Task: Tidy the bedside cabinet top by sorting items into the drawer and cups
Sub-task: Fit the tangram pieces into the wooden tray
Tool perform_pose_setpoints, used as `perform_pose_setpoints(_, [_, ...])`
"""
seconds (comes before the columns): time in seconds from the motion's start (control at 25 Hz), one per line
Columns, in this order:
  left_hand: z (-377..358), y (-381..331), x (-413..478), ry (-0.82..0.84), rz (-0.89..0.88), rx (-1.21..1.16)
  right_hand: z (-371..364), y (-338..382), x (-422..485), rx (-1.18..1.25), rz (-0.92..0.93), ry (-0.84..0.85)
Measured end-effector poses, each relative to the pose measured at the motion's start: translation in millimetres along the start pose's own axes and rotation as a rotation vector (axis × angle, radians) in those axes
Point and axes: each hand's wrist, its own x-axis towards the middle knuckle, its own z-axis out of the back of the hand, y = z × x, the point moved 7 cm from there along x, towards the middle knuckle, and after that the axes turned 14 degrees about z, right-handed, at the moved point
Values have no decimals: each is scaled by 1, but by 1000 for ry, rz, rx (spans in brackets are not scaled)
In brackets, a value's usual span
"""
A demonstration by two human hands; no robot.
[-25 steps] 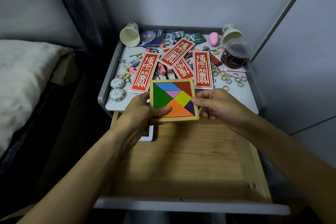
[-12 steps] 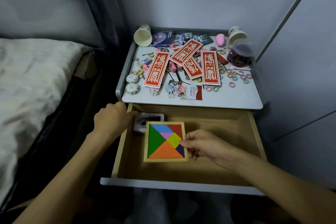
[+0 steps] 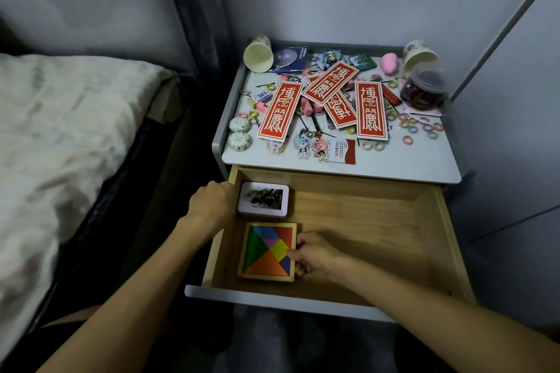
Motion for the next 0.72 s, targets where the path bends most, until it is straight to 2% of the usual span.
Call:
perform_pose_setpoints(0.16, [-7,1,5,-4,-27,29,-10,4,11,-11,6,6])
perform_pose_setpoints(0.32, [-10,1,6,-8,-45,31,-18,13,18,-79,94,-3])
perform_pose_setpoints(0.72, [-11,-3,7,-54,-87,90,-4,11,46,-399,116,-81])
